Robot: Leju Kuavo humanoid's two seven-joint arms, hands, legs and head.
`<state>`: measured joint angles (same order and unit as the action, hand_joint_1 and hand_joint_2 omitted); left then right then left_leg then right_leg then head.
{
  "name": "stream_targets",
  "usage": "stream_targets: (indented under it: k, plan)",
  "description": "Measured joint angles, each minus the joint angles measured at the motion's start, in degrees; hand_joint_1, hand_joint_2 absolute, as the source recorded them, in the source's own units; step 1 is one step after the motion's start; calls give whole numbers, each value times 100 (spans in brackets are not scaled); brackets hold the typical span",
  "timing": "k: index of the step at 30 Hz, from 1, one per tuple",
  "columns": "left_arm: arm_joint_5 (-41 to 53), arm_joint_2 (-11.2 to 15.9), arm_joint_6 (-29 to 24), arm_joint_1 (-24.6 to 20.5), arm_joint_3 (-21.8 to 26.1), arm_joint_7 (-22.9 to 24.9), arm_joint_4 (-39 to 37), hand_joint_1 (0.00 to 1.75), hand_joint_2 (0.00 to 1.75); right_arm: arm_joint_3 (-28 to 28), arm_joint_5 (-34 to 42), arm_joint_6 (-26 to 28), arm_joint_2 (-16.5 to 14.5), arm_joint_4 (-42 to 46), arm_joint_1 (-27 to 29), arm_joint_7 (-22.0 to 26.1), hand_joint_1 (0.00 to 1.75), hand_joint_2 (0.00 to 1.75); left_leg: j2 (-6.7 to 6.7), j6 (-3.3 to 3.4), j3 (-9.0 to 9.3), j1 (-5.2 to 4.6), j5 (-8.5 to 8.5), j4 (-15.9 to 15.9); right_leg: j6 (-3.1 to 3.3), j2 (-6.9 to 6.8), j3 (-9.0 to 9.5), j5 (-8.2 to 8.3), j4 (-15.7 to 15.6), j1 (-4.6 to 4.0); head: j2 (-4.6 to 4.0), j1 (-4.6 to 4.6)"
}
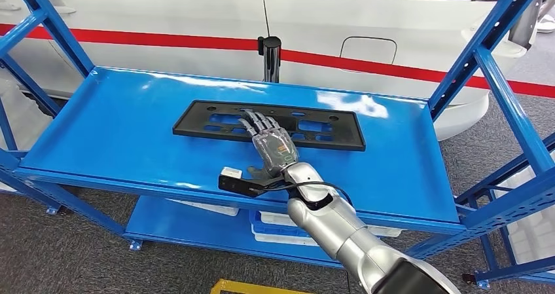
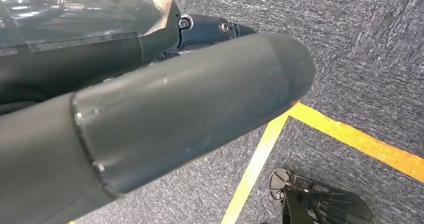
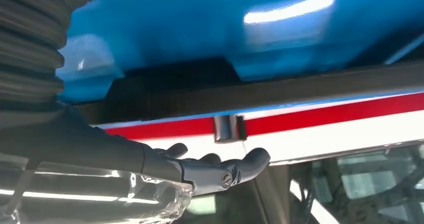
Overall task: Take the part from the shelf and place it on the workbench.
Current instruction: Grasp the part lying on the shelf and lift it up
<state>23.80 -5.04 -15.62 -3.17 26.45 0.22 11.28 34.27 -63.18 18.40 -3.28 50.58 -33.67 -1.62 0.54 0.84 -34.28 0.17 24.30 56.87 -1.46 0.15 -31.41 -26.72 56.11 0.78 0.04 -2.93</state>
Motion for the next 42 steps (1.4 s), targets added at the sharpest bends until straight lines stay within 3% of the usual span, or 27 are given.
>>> stream_targets:
  k: [7, 15, 19, 20, 35, 42]
  plan:
    - [-91, -9, -119, 0, 213, 25, 0, 0, 0, -90, -903, 575, -12, -843, -446, -766, 0, 175, -1, 0, 4, 4, 0, 0, 1, 0, 0, 0, 0, 0, 0, 0]
    - [-78, -28, -159, 0, 403, 39, 0, 0, 0, -547, -1333, 769, 0, -1471, -733, -1004, 0, 175, 0, 0, 10, 3, 0, 1, 1, 0, 5, 0, -1, 0, 0, 0]
    - [-6, -48, -89, 0, 417, 15, 0, 0, 0, -736, -1440, 760, 42, -1592, -786, -1093, 160, 175, 0, 0, 10, 3, 0, 1, 1, 0, 5, 0, -1, 1, 0, 0]
    - [12, -51, -71, 0, 417, -8, 0, 0, 0, -785, -1457, 750, 64, -1611, -787, -1105, 168, 175, 0, 0, 10, 2, 0, 1, 1, 0, 5, 0, -1, 1, 0, 0]
    - [205, -56, 7, -1, 423, -221, 0, 0, 0, -1414, -1611, 692, 279, -1243, -346, -725, 175, 175, -1, 0, 10, 3, 0, 2, 0, 0, 4, 0, -1, 0, 0, 0]
    - [-37, -94, 35, -21, 606, -1672, 2, 0, 0, -1583, -1432, 733, 279, -477, 109, -213, 175, 175, -2, 0, 8, 4, 0, 2, 0, 1, 4, 0, 0, -1, 0, 0]
